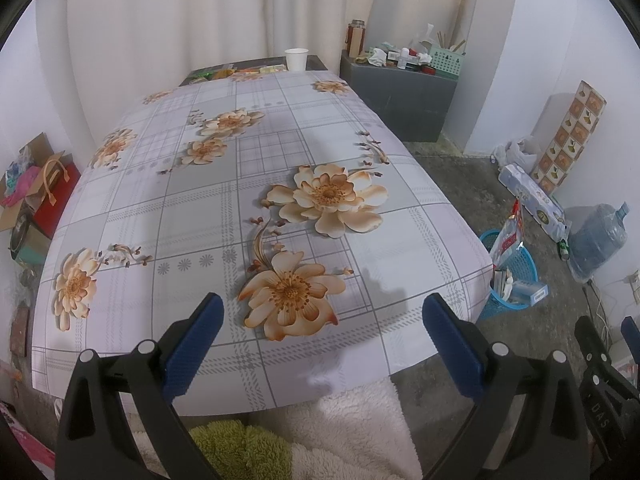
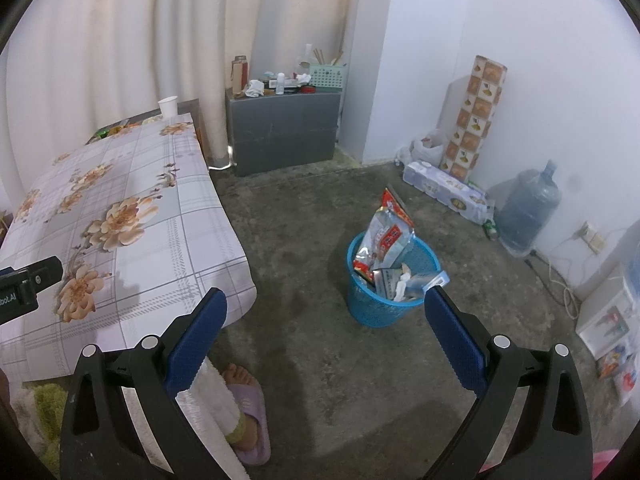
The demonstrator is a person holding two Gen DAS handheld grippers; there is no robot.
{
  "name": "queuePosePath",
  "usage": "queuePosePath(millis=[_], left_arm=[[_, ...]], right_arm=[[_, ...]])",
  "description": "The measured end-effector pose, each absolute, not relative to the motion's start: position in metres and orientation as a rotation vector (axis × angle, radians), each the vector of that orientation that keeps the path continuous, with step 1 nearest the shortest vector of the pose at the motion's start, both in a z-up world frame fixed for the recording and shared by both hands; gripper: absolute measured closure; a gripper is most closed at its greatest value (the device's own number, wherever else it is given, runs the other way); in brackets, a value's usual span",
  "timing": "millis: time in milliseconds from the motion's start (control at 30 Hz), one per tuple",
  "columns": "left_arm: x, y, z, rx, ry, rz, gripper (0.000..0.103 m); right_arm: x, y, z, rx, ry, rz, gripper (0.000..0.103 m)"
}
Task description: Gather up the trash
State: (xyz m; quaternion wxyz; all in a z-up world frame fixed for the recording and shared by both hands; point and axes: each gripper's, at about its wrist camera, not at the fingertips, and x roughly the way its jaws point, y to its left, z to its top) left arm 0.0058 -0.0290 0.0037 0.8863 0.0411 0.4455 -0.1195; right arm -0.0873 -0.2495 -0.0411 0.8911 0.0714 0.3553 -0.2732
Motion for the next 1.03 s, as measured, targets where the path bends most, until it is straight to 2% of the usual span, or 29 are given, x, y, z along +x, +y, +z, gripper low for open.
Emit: queuePosePath(millis=[1033], left_arm=[[0.0057,-0.03,0.0015,0.085,0.938,-0.245,0.006]], right_arm=[[-0.0857,-0.2491,-0.0425,0.143,0.74,-0.562,0.008]])
